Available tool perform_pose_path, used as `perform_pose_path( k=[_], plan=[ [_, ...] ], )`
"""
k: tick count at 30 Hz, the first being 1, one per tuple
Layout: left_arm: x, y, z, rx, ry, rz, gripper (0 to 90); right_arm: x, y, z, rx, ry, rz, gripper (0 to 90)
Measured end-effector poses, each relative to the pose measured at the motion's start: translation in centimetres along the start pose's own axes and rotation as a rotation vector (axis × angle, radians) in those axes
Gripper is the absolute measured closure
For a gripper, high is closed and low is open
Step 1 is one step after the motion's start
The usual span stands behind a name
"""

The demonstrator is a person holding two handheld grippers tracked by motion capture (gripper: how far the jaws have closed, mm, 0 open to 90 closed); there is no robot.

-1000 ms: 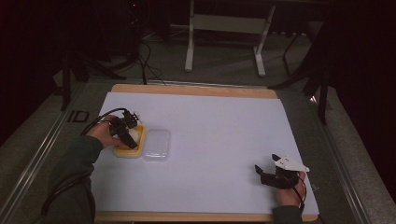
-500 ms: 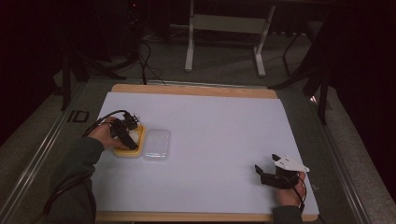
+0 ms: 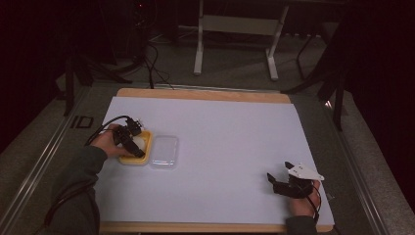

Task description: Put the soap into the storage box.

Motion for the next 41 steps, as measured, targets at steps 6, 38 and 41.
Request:
perform_pose_path(
  k=[6, 38, 41],
  plan=[
    [0.3, 0.0, 0.0, -0.001, 0.026, -0.018, 17.5, 0.0, 0.0, 0.0, 0.001, -0.001, -0.001, 17.1],
    [6.0, 0.4, -3.3, -0.072, 0.090, -0.238, 34.0, 0.0, 0.0, 0.0, 0.001, -0.003, 0.004, 17.1],
    [6.0, 0.1, -4.1, -0.062, 0.103, -0.299, 32.3, -0.2, 0.0, 0.0, -0.002, -0.002, 0.018, 17.1]
  ],
)
Point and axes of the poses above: each handheld gripper's, and its own axes: x roughly backward along the jaws, y roughly out of its top, z roughly to its left, the point moved 4 cm from there along -x, roughly forward along the jaws, and after that the axes turned 11 degrees about z, right-handed, at the moved point
